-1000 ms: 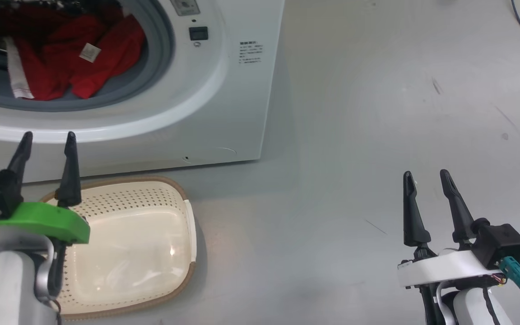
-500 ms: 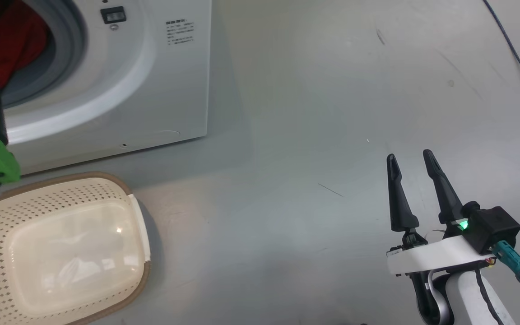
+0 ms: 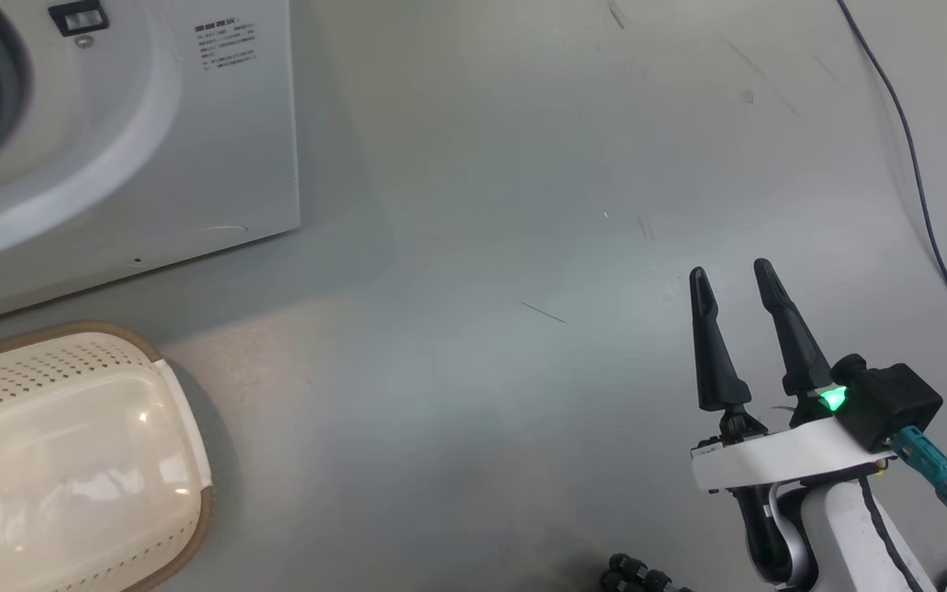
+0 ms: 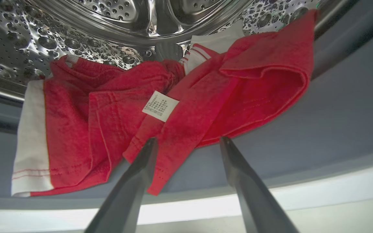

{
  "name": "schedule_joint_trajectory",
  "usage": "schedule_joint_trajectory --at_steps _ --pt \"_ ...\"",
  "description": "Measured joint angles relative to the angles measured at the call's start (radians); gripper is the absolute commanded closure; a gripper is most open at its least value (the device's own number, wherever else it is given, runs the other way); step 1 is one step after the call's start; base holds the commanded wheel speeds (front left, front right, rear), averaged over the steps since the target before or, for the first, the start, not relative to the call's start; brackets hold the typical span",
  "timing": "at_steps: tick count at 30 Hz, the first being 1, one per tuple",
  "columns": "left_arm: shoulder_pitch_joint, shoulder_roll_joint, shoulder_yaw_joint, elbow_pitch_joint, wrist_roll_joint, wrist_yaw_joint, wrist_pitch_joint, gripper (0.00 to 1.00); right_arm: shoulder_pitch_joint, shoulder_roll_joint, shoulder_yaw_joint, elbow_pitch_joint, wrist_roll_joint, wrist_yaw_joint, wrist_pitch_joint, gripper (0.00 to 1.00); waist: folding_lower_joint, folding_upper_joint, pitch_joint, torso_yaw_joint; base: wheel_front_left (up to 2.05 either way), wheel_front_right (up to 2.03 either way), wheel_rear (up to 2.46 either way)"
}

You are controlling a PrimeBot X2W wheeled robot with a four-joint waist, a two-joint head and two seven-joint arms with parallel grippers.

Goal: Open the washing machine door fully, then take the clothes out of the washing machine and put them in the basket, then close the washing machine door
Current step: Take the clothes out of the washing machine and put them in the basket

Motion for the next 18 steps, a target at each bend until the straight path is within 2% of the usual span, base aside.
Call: schedule_joint_trajectory --at_steps 18 --pt "-0.168 0.052 0.011 0.126 -0.011 0.018 0.075 0.00 -0.012 0.001 0.031 -0.016 0.008 -0.026 0.000 0.00 0.0000 0.0000 0.047 -0.048 0.00 0.00 0.00"
